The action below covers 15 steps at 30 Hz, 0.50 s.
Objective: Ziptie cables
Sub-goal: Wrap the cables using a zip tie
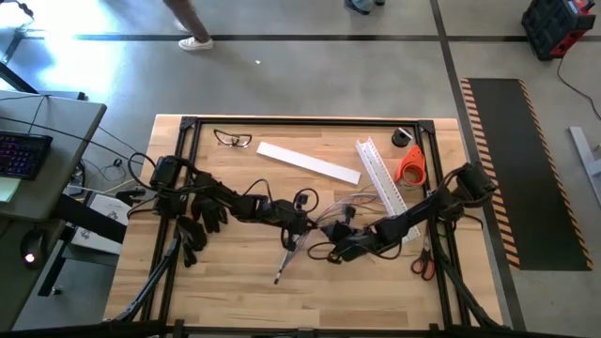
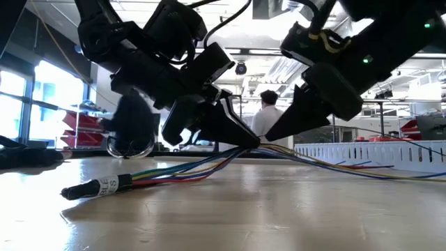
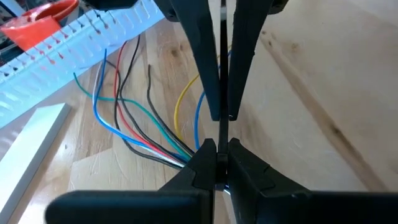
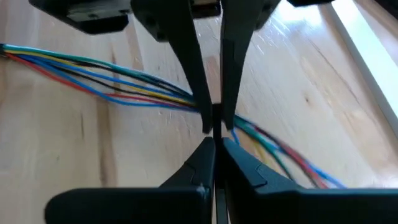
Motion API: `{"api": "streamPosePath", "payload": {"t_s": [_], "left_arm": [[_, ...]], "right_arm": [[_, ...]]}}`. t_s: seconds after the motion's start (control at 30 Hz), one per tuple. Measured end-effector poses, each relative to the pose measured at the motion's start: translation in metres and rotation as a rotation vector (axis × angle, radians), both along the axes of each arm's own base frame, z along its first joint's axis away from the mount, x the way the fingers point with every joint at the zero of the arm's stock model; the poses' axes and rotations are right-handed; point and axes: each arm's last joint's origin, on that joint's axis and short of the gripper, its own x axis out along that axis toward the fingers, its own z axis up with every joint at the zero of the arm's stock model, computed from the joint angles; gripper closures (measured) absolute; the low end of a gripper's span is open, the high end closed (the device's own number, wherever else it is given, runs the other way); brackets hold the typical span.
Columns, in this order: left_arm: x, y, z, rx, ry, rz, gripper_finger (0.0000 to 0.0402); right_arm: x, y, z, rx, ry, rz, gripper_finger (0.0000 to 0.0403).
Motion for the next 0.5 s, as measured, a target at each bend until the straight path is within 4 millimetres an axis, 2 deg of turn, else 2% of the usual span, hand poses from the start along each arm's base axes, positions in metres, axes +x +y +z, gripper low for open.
{"api": "streamPosePath", "payload": {"t_s": [0.17, 0.37, 0.5], "left_arm": [[-0.001, -0.001, 0.000, -0.007, -0.006, -0.011, 0.0394], [-0.005, 0.001, -0.009, 0.006, 0.058, 0.001, 0.0394], [-0.005, 0.002, -0.008, 0.009, 0.067, 0.016, 0.0394]], "right_arm": [[-0.017, 0.019, -0.004, 0.023, 0.011, -0.072, 0.0402], [-0.049, 0.044, -0.014, 0.104, 0.095, -0.109, 0.0402], [-0.066, 0.051, -0.017, 0.120, 0.118, -0.174, 0.0402]]}}
